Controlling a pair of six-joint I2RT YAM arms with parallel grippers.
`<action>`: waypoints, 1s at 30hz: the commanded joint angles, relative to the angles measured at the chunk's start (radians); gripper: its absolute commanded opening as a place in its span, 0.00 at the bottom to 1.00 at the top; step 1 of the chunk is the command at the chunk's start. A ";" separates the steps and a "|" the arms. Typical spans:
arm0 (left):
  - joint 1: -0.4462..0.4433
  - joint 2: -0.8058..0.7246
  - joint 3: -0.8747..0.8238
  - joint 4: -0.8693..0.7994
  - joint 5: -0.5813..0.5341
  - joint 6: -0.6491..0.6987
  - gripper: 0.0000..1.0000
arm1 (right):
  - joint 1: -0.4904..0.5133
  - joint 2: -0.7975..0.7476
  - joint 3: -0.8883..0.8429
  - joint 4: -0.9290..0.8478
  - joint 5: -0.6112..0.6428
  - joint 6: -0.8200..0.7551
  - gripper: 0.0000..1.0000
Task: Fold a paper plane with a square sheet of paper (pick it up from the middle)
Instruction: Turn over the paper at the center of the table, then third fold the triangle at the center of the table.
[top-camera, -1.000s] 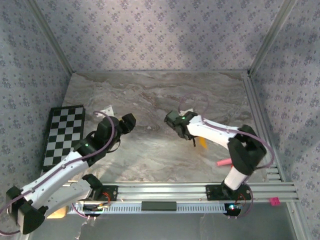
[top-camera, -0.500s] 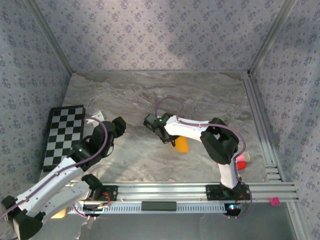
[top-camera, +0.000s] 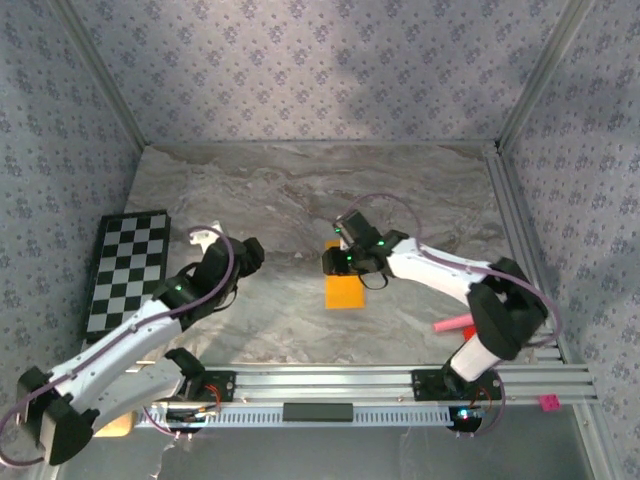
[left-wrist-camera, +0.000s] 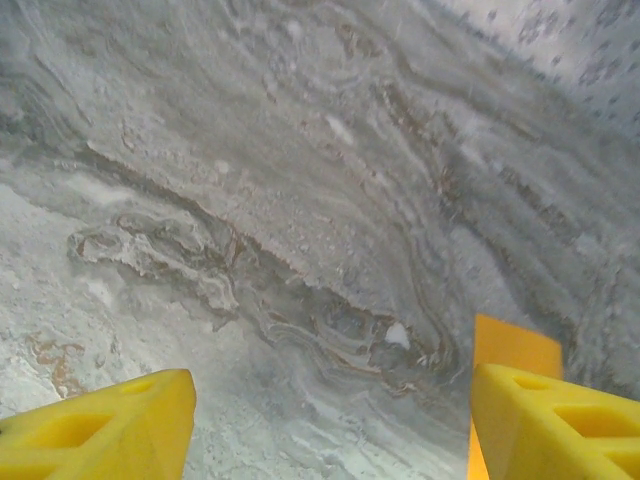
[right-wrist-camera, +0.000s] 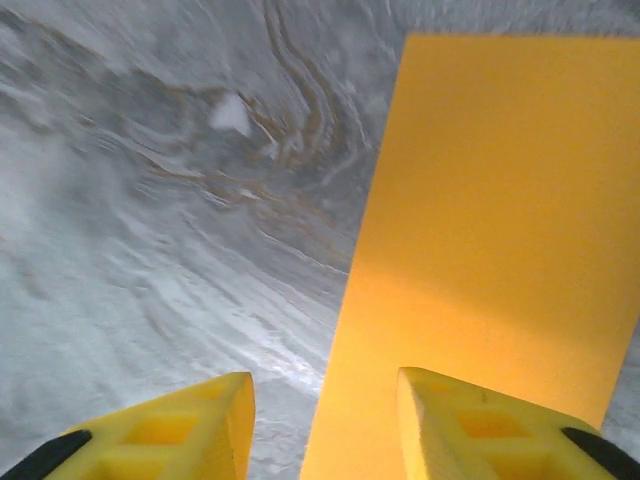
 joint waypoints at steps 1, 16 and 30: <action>0.018 0.064 0.048 0.016 0.104 0.006 0.73 | -0.086 -0.091 -0.110 0.146 -0.121 0.065 0.36; 0.044 0.484 0.201 0.113 0.537 0.016 0.70 | -0.296 -0.154 -0.404 0.329 -0.327 0.188 0.14; 0.066 0.623 0.216 0.271 0.776 -0.027 0.68 | -0.305 -0.011 -0.378 0.420 -0.417 0.204 0.10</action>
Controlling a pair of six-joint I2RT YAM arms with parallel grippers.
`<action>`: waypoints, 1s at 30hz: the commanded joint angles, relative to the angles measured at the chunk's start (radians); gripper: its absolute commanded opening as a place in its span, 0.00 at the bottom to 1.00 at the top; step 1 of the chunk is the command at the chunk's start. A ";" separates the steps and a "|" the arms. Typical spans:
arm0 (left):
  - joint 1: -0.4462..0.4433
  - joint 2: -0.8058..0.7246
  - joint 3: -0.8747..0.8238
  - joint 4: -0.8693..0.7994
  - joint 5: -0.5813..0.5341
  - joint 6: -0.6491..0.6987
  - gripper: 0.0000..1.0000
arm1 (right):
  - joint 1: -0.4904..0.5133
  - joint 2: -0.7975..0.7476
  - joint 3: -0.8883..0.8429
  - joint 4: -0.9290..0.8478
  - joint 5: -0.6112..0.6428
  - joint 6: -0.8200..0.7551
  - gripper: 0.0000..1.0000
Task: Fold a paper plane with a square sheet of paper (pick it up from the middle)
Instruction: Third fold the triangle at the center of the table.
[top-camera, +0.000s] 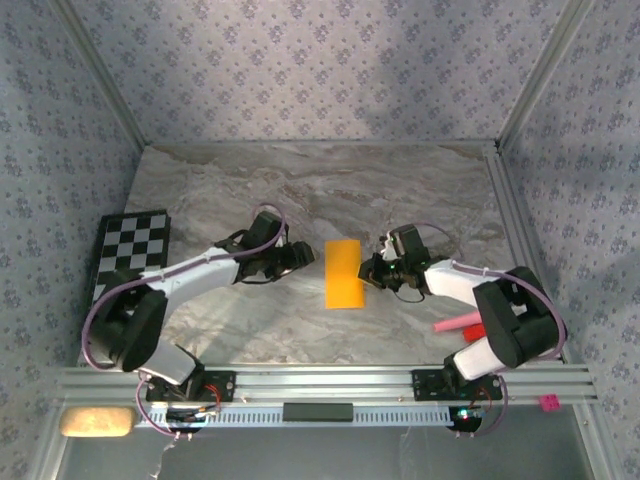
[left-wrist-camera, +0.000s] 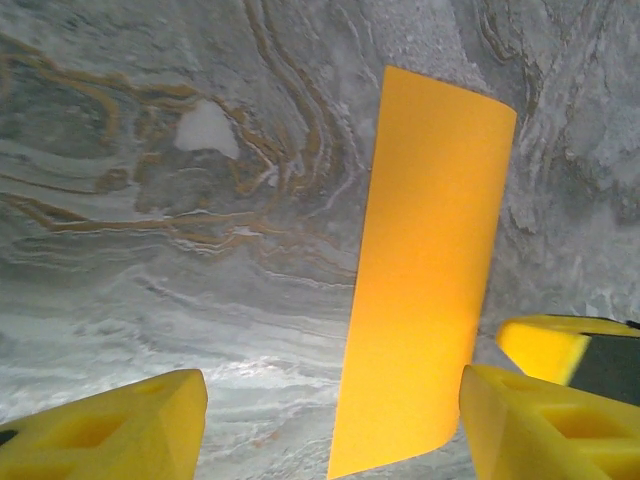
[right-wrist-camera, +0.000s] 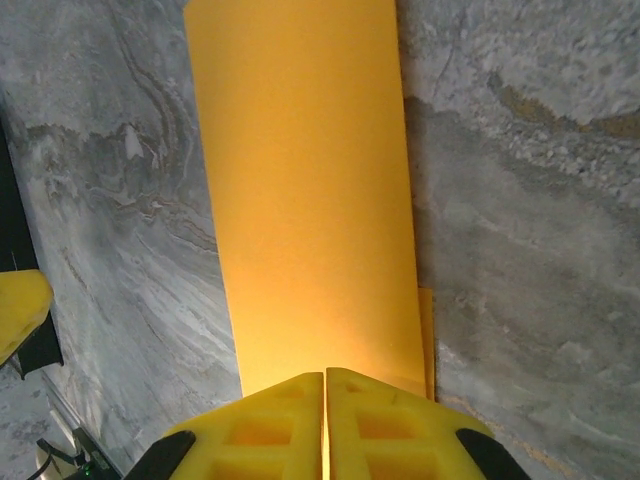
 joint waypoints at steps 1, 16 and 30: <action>0.005 0.039 0.046 0.063 0.108 -0.014 0.68 | -0.006 0.035 0.013 0.036 -0.038 0.019 0.10; -0.006 0.252 0.162 0.094 0.291 0.020 0.61 | -0.014 0.087 -0.084 -0.023 0.085 0.006 0.09; -0.067 0.386 0.270 -0.079 0.259 0.061 0.48 | -0.016 0.093 -0.066 -0.058 0.096 0.004 0.09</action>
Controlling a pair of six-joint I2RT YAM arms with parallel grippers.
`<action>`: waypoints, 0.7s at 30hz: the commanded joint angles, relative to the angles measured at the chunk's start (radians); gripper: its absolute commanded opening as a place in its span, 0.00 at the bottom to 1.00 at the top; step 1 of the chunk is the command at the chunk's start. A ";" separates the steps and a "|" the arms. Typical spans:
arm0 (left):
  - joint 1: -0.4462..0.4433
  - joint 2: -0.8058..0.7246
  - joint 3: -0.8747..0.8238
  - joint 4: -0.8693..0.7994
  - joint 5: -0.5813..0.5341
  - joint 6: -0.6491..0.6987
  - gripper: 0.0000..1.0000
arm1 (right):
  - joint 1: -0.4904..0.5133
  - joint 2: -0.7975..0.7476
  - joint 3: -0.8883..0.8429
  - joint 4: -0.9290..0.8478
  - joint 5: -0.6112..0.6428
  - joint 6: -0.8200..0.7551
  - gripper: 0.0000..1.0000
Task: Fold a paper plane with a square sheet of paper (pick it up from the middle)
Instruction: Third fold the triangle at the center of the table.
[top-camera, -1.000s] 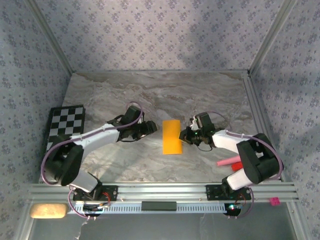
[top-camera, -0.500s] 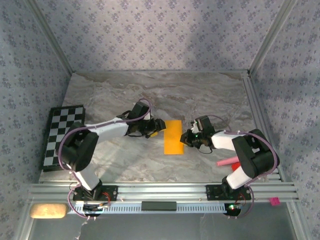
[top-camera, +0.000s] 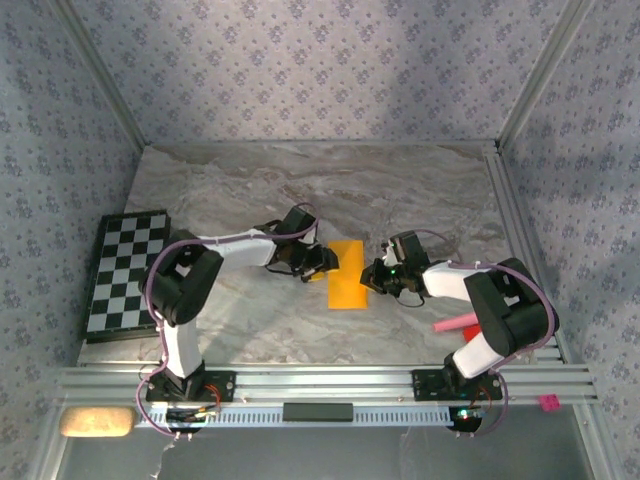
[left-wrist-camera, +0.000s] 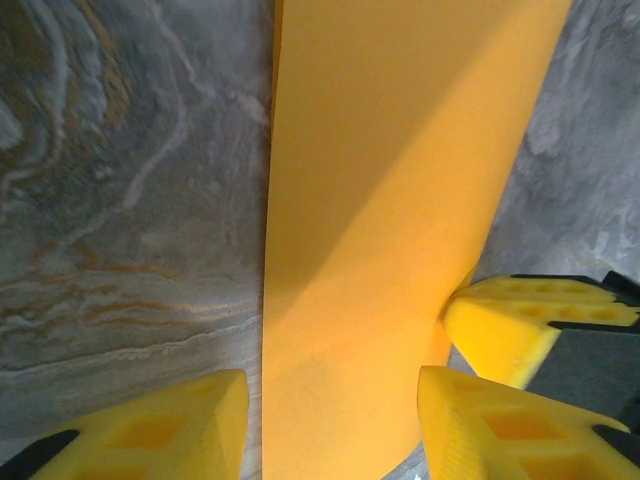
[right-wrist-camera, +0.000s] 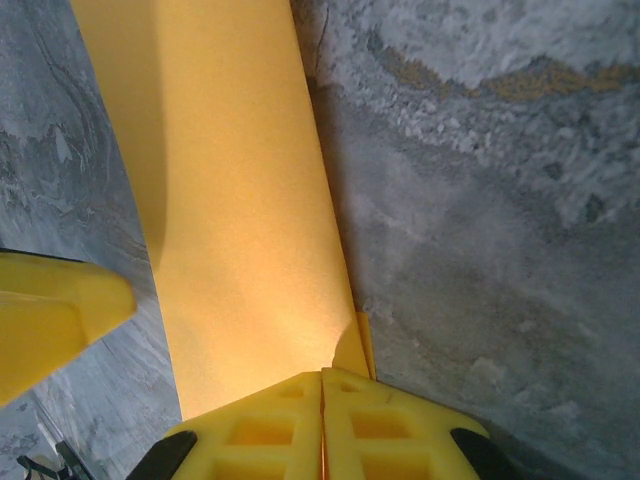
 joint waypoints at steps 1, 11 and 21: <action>-0.014 0.022 0.031 -0.056 0.004 0.023 0.47 | -0.001 0.036 -0.019 -0.120 0.085 -0.005 0.09; -0.018 0.043 0.035 -0.045 0.033 0.021 0.46 | -0.001 0.047 -0.019 -0.120 0.085 -0.002 0.09; -0.019 0.046 0.028 -0.018 0.040 0.018 0.43 | 0.001 0.038 -0.025 -0.107 0.084 0.006 0.09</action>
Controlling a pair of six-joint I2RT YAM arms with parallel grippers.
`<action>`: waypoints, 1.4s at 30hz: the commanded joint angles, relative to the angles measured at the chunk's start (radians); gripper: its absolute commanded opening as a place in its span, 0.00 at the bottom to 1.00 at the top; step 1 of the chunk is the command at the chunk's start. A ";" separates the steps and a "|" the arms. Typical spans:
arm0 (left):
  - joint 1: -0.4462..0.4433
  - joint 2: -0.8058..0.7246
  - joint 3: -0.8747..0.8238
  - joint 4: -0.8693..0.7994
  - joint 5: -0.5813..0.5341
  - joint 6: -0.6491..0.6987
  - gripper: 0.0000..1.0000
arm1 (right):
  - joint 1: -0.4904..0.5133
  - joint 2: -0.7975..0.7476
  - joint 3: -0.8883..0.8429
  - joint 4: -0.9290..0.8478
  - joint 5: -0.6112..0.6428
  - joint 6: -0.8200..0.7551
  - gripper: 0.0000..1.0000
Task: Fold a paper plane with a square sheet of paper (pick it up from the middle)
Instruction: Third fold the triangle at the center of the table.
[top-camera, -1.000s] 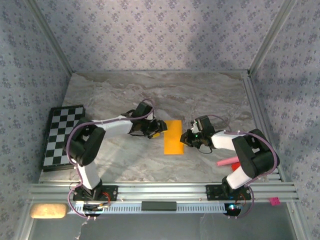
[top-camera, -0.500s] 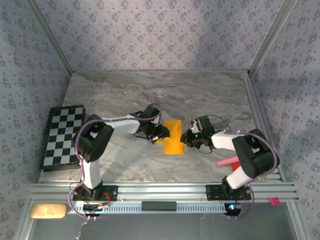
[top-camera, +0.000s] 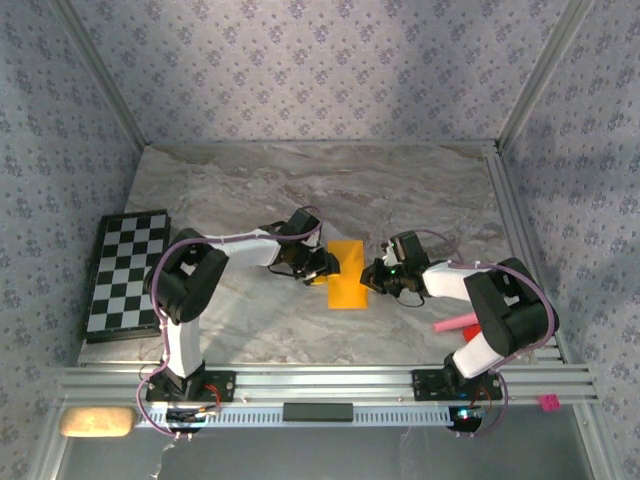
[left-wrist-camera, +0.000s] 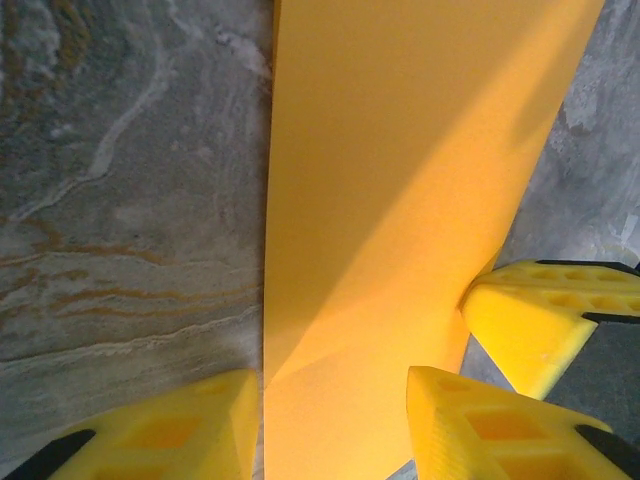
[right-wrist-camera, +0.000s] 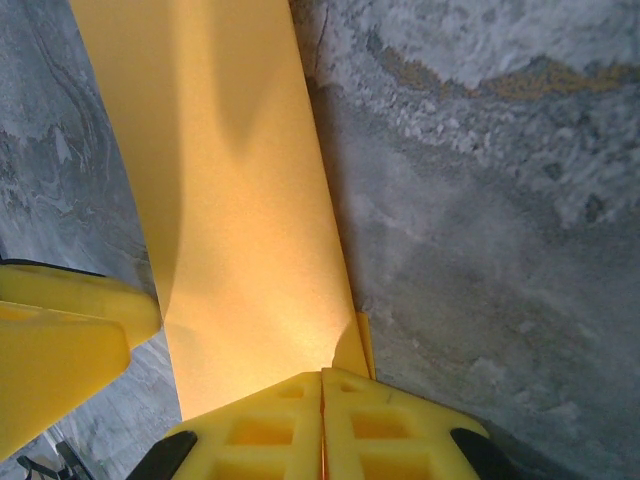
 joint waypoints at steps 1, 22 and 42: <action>-0.006 0.024 0.010 0.011 0.026 0.011 0.43 | 0.001 0.037 -0.026 -0.105 0.084 0.006 0.09; 0.001 -0.020 -0.030 -0.020 -0.039 0.013 0.46 | 0.001 0.027 -0.029 -0.098 0.081 0.010 0.09; -0.007 -0.007 -0.077 0.088 0.038 -0.044 0.42 | 0.000 0.052 -0.047 -0.048 0.061 0.027 0.08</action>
